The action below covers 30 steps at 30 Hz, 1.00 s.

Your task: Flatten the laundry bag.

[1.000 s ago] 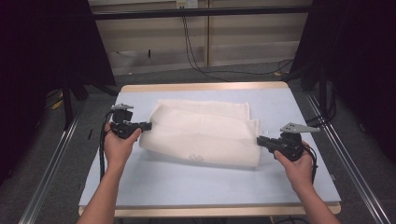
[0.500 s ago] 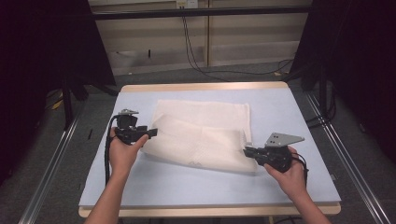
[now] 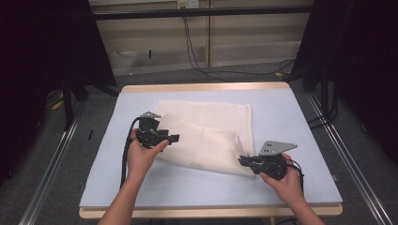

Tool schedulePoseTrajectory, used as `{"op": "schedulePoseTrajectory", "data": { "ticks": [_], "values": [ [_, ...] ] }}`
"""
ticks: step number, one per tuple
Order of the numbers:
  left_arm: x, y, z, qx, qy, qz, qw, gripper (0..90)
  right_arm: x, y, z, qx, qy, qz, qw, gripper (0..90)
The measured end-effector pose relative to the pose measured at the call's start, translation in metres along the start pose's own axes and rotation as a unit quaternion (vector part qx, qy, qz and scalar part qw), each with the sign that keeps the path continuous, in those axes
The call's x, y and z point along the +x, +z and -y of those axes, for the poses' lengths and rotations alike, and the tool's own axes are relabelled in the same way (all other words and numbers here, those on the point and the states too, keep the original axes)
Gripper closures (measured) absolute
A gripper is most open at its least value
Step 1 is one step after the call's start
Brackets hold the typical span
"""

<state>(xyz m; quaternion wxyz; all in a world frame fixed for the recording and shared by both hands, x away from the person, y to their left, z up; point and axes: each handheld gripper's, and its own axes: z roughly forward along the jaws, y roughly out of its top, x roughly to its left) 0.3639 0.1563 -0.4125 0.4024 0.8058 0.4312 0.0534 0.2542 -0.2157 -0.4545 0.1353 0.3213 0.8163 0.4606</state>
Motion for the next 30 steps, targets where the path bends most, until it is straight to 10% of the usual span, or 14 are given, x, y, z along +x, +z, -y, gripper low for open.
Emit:
{"op": "schedulePoseTrajectory", "data": {
  "ticks": [15,30],
  "values": [
    [-0.026,0.064,-0.008,0.037,0.063,-0.006,0.9973,43.7,-0.001,0.003,0.003,0.003,0.006,-0.007,1.0,85.0],
    [-0.033,0.099,0.002,0.073,0.074,-0.015,0.9945,43.1,-0.001,0.003,0.005,0.002,0.008,-0.009,0.9999,84.8]
  ]
}}
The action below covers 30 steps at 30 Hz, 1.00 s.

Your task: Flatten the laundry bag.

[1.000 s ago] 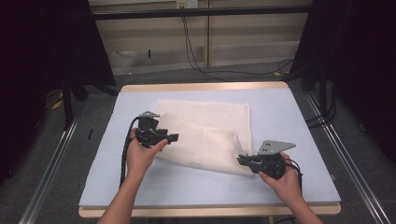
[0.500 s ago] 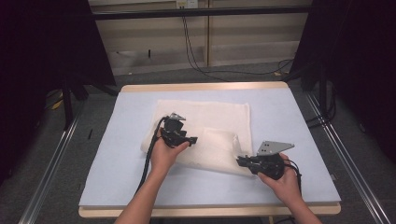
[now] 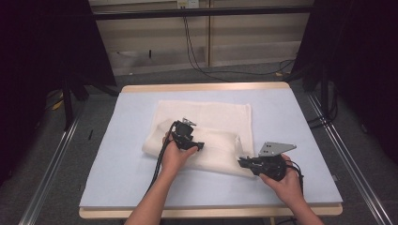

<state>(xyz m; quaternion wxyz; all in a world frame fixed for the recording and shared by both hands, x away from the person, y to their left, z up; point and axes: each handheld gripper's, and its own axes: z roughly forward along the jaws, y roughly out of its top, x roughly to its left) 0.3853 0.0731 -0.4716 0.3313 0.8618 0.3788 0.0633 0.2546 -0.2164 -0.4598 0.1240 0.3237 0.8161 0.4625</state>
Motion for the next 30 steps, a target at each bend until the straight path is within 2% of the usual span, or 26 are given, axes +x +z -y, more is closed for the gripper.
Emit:
{"op": "schedulePoseTrajectory", "data": {
  "ticks": [2,3,4,5,6,7,8,10,11,14,20,21,22,25,28,30],
  "values": [
    [-0.003,0.001,0.0,0.0,0.008,-0.008,0.9999,45.8,-0.001,0.0,0.0,0.0,0.0,0.002,1.0,84.8],
    [-0.004,0.0,-0.002,0.012,0.011,-0.014,0.9998,47.3,-0.001,0.0,0.0,-0.001,0.002,0.001,1.0,84.8],
    [-0.006,0.0,-0.003,0.015,0.006,-0.013,0.9998,53.3,-0.002,0.0,0.0,-0.001,0.003,-0.001,1.0,84.8],
    [-0.009,0.001,-0.005,0.021,0.009,-0.02,0.9995,54.5,-0.002,-0.001,0.0,-0.002,0.004,0.002,1.0,84.9],
    [-0.01,0.001,-0.006,0.027,0.011,-0.018,0.9994,56.2,-0.002,-0.001,0.0,-0.001,0.005,0.002,1.0,84.8],
    [-0.011,0.001,-0.007,0.025,0.0,-0.016,0.9996,58.2,-0.003,-0.001,0.0,-0.002,0.005,0.002,1.0,84.7],
    [-0.011,0.0,-0.007,0.028,-0.011,-0.009,0.9995,68.5,-0.003,-0.002,-0.001,-0.002,0.007,0.003,1.0,84.7],
    [-0.012,0.0,-0.008,0.028,-0.01,-0.005,0.9995,71.7,-0.004,-0.003,-0.001,-0.004,0.009,0.006,0.9999,84.5],
    [-0.011,-0.001,-0.008,0.035,-0.014,0.0,0.9993,77.9,-0.004,-0.003,-0.001,-0.005,0.011,0.008,0.9999,84.3],
    [-0.012,-0.004,-0.008,0.035,-0.02,0.001,0.9992,82.5,-0.006,-0.004,-0.001,-0.005,0.017,0.011,0.9998,83.9],
    [-0.01,-0.017,-0.006,0.009,-0.024,0.023,0.9994,84.5,-0.009,-0.004,-0.001,-0.003,0.025,0.018,0.9995,79.2],
    [-0.01,-0.025,-0.004,-0.011,-0.023,0.023,0.9994,84.4,-0.01,-0.004,-0.001,0.004,0.034,0.027,0.999,74.6],
    [-0.01,-0.028,-0.004,-0.018,-0.022,0.029,0.9992,84.5,-0.011,-0.005,-0.002,0.013,0.036,0.036,0.9986,71.5],
    [-0.008,-0.039,-0.001,-0.032,-0.026,0.036,0.9985,84.5,-0.016,-0.007,-0.001,0.025,0.049,0.059,0.9968,61.9],
    [-0.006,-0.046,0.004,-0.044,-0.016,0.042,0.998,84.5,-0.023,-0.011,0.0,0.026,0.057,0.081,0.9947,52.4],
    [-0.006,-0.049,0.006,-0.051,-0.018,0.046,0.9975,84.5,-0.027,-0.015,0.0,0.027,0.072,0.086,0.9933,45.3]
  ]
}}
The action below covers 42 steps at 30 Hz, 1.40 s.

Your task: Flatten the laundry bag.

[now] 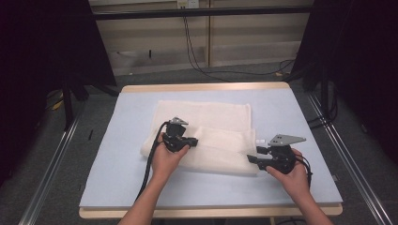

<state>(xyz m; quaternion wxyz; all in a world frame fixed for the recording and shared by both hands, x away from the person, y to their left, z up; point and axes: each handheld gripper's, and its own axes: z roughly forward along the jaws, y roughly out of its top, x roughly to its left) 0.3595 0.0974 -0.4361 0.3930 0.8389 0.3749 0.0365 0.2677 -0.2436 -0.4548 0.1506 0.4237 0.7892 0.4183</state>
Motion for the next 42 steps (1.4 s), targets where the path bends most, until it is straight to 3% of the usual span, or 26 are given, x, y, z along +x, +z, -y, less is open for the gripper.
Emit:
{"op": "schedulePoseTrajectory", "data": {
  "ticks": [2,3,10,14,16,23,27,28,32,35,39,42],
  "values": [
    [0.0,-0.003,0.0,-0.005,0.0,0.001,1.0,84.4,-0.006,-0.003,0.0,0.012,0.009,0.008,0.9999,43.3],
    [0.001,-0.005,0.0,-0.002,0.008,-0.001,1.0,84.4,-0.008,-0.004,0.001,0.01,0.01,0.009,0.9999,42.8],
    [0.002,-0.008,0.003,-0.005,0.005,0.002,1.0,84.4,-0.027,-0.014,0.001,0.002,0.032,0.027,0.9991,39.5],
    [0.004,-0.011,0.004,-0.003,0.004,0.004,1.0,84.4,-0.036,-0.013,0.002,0.018,0.022,0.056,0.998,40.0],
    [0.004,-0.012,0.005,-0.009,0.005,0.009,0.9999,84.4,-0.039,-0.008,0.002,0.025,0.022,0.064,0.9974,41.3],
    [0.006,-0.014,0.011,-0.015,0.004,0.01,0.9998,84.3,-0.035,0.022,-0.005,0.041,0.013,0.044,0.9981,44.2],
    [0.007,-0.016,0.013,-0.008,0.017,0.009,0.9998,84.3,-0.031,0.036,-0.011,0.039,0.012,0.038,0.9985,47.1],
    [0.007,-0.015,0.014,-0.011,0.008,0.01,0.9999,84.4,-0.029,0.039,-0.012,0.041,0.013,0.042,0.9982,48.1],
    [0.008,-0.015,0.015,-0.008,0.007,0.009,0.9999,84.3,-0.031,0.051,-0.013,0.057,0.023,0.037,0.9975,49.6],
    [0.009,-0.015,0.015,-0.012,0.008,0.01,0.9998,84.3,-0.03,0.056,-0.012,0.065,0.022,0.048,0.9965,56.7],
    [0.01,-0.014,0.014,-0.011,0.01,0.01,0.9998,84.3,-0.03,0.055,-0.015,0.072,0.017,0.041,0.9964,83.3],
    [0.01,-0.014,0.01,-0.009,0.022,0.01,0.9997,84.3,-0.03,0.057,-0.02,0.073,0.013,0.051,0.9959,87.6]
  ]
}}
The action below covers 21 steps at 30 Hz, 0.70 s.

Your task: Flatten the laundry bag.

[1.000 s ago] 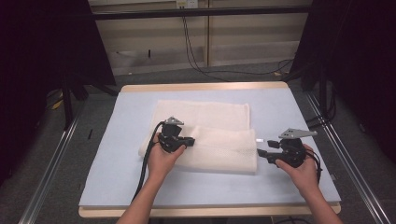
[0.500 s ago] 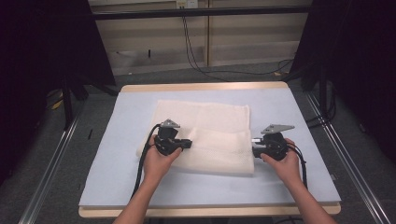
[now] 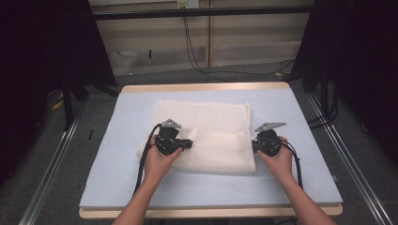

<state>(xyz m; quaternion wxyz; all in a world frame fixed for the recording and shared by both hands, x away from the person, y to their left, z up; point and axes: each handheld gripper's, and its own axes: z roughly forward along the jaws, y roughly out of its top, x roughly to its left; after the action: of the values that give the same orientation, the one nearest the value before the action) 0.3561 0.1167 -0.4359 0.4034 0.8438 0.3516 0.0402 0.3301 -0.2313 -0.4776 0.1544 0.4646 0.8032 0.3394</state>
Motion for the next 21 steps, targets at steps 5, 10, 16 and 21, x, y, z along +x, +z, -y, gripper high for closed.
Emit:
{"op": "schedulePoseTrajectory", "data": {
  "ticks": [5,10,16,21],
  "values": [
    [-0.001,0.002,-0.012,-0.006,0.008,0.002,1.0,84.4,-0.014,0.003,-0.003,-0.017,0.017,0.027,0.9994,88.1],
    [-0.006,0.006,-0.019,-0.01,0.019,0.01,0.9997,84.4,-0.033,0.007,-0.004,-0.02,0.035,0.057,0.9976,88.2],
    [-0.019,0.007,-0.008,-0.005,0.031,0.024,0.9992,84.4,-0.045,0.007,-0.004,-0.025,0.047,0.059,0.9968,87.5],
    [-0.033,0.011,0.01,0.011,0.038,0.03,0.9988,84.4,-0.044,0.001,-0.002,-0.04,0.045,0.058,0.9965,78.8]
  ]
}}
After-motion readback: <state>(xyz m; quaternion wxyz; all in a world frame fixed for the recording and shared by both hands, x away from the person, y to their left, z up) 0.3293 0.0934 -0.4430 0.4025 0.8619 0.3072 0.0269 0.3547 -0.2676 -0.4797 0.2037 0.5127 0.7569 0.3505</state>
